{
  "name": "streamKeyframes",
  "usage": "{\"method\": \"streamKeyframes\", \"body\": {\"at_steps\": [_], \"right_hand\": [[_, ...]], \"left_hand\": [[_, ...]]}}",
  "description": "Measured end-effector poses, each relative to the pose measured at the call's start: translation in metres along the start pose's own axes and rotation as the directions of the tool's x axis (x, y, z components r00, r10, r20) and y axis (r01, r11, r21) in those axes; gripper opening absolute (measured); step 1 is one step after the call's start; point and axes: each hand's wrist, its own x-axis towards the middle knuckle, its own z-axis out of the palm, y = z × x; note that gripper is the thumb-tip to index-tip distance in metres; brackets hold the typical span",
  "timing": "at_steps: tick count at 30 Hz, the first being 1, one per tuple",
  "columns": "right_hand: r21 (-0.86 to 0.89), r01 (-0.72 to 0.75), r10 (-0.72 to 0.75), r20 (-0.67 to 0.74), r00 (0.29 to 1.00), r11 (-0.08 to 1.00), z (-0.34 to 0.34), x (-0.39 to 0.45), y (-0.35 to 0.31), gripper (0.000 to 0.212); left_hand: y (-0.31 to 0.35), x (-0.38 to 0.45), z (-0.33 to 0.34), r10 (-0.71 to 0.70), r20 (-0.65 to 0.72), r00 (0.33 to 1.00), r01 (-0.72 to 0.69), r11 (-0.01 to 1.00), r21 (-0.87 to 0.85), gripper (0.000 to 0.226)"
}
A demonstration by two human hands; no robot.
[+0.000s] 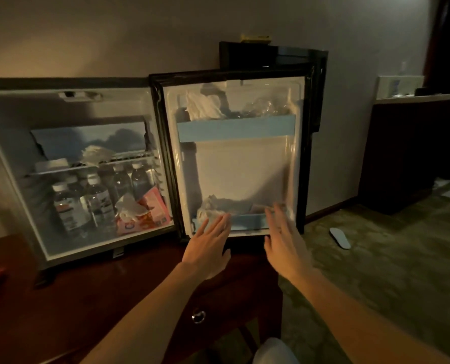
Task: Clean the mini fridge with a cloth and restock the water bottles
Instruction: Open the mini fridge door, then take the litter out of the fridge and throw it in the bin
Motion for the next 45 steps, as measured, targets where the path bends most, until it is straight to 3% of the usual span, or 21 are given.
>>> {"method": "streamKeyframes", "body": {"at_steps": [4, 7, 18, 24, 33, 40, 45], "right_hand": [[0.0, 0.037, -0.036, 0.201, 0.979, 0.999, 0.025, 0.021, -0.006, 0.072], [-0.021, 0.005, 0.001, 0.237, 0.971, 1.0, 0.032, 0.031, -0.005, 0.07], [0.064, 0.022, -0.031, 0.132, 0.991, 0.998, 0.029, 0.045, -0.032, 0.058], [0.122, 0.081, -0.097, 0.127, 0.987, 0.989, 0.024, 0.05, -0.08, 0.052], [0.359, 0.278, -0.338, 0.115, 0.934, 0.891, 0.046, 0.079, -0.19, 0.05], [0.442, 0.194, -0.315, 0.218, 0.924, 0.876, 0.095, 0.137, -0.241, 0.062], [0.4, 0.18, -0.322, 0.323, 0.89, 0.899, 0.137, 0.165, -0.254, 0.07]], "left_hand": [[-0.004, 0.005, 0.011, 0.014, 0.039, 0.999, -0.015, 1.0, 0.025, 0.069], [-0.004, 0.011, 0.014, 0.021, 0.007, 1.0, -0.021, 1.0, 0.005, 0.068], [-0.024, 0.002, 0.01, 0.108, -0.114, 0.988, -0.117, 0.99, -0.072, 0.059], [-0.067, -0.041, 0.003, 0.001, -0.074, 0.997, -0.006, 0.998, -0.063, 0.06], [-0.168, -0.111, 0.005, -0.282, 0.046, 0.958, 0.284, 0.957, -0.059, 0.068], [-0.227, -0.114, 0.016, -0.418, 0.091, 0.904, 0.426, 0.899, -0.097, 0.065], [-0.256, -0.095, 0.029, -0.452, 0.145, 0.88, 0.471, 0.869, -0.15, 0.07]]}}
